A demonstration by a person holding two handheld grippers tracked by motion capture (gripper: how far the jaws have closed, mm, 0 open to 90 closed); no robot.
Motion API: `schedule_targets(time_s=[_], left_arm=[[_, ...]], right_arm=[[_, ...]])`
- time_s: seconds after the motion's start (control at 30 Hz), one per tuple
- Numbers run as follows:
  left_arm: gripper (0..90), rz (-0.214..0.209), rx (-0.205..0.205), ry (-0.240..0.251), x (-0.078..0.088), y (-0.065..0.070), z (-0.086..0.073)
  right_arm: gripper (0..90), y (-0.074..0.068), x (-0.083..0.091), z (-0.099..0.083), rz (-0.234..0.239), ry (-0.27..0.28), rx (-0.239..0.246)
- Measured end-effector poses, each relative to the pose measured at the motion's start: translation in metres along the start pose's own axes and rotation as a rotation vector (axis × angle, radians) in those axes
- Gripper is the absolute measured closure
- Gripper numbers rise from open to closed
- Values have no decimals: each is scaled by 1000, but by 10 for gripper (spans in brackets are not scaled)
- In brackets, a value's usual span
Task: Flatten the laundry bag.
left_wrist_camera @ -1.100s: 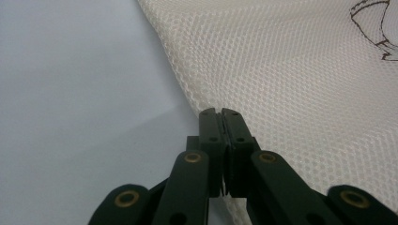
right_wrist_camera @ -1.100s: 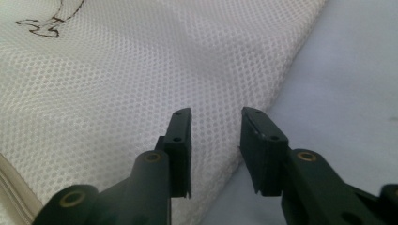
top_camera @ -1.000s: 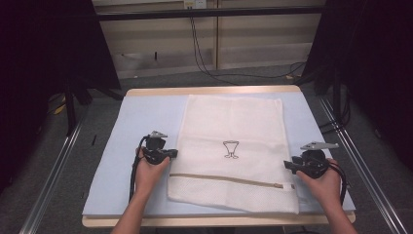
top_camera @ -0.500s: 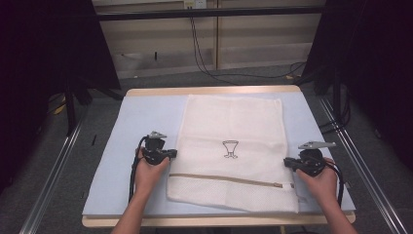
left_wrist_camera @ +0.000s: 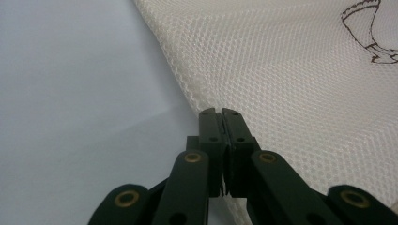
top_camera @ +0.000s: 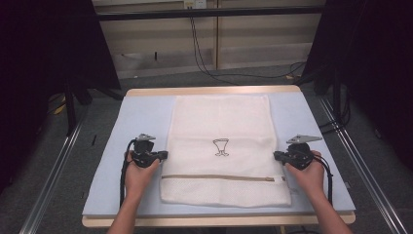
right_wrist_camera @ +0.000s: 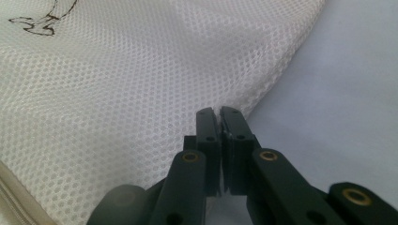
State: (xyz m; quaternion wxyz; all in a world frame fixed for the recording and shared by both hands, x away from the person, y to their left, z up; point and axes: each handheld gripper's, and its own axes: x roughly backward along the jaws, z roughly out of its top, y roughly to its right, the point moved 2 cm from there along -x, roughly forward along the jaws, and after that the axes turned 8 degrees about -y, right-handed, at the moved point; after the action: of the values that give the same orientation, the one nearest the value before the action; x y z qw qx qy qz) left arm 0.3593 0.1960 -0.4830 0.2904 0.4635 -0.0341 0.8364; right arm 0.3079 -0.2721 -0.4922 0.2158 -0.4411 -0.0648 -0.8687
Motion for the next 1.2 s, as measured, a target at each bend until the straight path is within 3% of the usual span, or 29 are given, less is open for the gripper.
schedule_targets(time_s=[0.27, 0.5, 0.67, 1.2], left_arm=[[880, -1, 41, 4, 11, -12, -8], [879, 10, 47, -1, 16, -16, -17], [878, 19, 63, 7, 20, -22, -20], [877, 48, 98, 24, 26, -32, -23]], right_arm=[[868, -10, -6, 9, 39, -13, 14], [865, -11, -9, 13, 62, -2, 14], [862, -18, -12, 16, 75, -14, 47], [856, -28, -18, 20, 110, -14, 55]])
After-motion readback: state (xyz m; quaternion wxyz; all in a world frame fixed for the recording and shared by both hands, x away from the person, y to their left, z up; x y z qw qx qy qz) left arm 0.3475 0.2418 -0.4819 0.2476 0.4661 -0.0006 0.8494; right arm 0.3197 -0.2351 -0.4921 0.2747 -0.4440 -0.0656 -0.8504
